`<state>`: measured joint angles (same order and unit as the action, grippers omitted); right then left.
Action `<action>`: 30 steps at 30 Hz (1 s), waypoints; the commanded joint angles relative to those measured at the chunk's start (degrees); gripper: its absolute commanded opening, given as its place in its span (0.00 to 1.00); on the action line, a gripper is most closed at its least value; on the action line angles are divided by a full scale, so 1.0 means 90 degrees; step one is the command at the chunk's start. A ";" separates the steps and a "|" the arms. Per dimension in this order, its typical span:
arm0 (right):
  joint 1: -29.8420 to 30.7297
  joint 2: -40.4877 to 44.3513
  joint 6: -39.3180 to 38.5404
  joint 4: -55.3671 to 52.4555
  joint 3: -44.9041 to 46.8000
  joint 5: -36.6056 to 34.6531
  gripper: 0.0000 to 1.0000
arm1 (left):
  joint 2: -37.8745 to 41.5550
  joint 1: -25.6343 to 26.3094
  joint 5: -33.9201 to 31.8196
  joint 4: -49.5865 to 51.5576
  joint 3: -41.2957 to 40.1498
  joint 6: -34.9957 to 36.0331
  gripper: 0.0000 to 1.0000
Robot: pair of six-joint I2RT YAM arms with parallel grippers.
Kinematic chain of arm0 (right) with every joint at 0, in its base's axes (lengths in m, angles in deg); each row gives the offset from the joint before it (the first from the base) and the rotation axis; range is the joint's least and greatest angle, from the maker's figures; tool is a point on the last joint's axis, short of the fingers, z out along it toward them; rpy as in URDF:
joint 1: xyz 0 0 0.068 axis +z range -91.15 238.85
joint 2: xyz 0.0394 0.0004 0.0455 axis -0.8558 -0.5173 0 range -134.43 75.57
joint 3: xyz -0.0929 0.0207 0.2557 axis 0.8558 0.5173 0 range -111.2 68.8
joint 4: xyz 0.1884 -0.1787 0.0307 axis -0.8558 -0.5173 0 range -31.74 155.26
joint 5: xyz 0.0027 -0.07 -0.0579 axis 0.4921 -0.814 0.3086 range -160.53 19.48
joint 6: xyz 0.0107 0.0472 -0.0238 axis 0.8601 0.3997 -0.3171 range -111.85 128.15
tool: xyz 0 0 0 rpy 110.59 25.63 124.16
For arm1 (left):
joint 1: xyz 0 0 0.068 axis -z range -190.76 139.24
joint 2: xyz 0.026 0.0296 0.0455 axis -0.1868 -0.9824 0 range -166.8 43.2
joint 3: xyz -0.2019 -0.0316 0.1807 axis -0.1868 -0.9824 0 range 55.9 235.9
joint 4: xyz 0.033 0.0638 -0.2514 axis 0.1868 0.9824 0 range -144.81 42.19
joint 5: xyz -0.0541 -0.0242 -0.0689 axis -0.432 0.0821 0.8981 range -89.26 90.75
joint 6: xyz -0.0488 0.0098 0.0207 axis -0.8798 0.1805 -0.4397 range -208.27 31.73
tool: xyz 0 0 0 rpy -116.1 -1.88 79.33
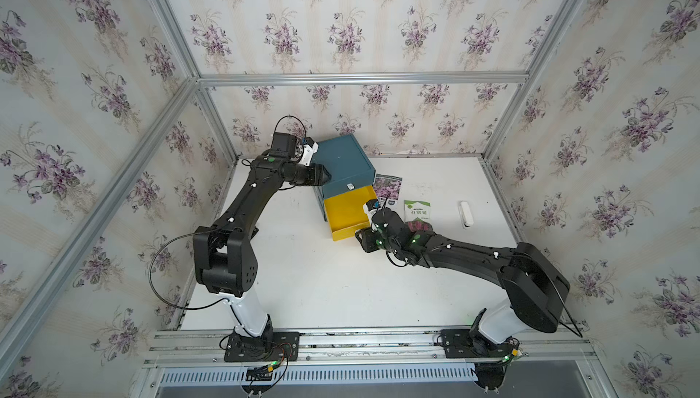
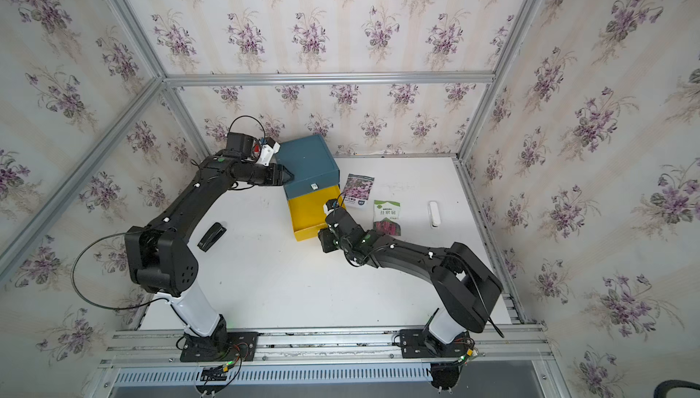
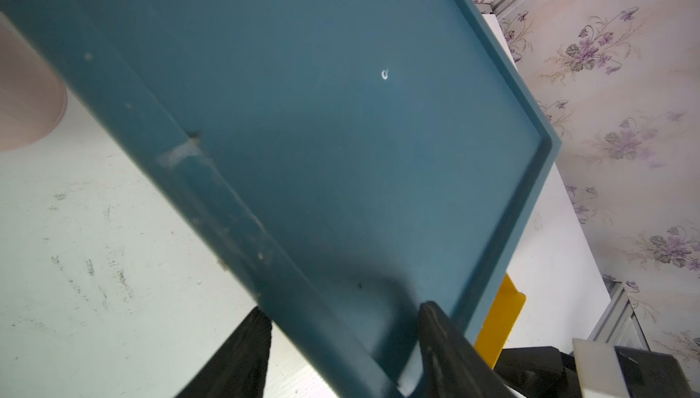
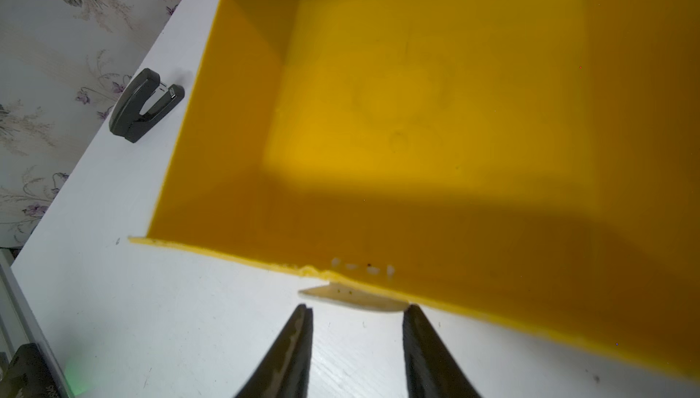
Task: Take the seed bags out of the drawer
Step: Close the drawer in the storage box.
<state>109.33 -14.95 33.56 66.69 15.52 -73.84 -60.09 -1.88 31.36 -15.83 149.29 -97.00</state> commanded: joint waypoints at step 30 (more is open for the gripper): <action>-0.0618 -0.1537 -0.0850 0.2038 -0.1134 -0.0268 0.41 | -0.0248 -0.0019 -0.0804 0.1818 -0.0161 0.0589 0.64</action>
<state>104.02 -28.09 26.41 80.33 5.99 -75.26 -60.24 -2.27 32.43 -15.87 149.22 -96.19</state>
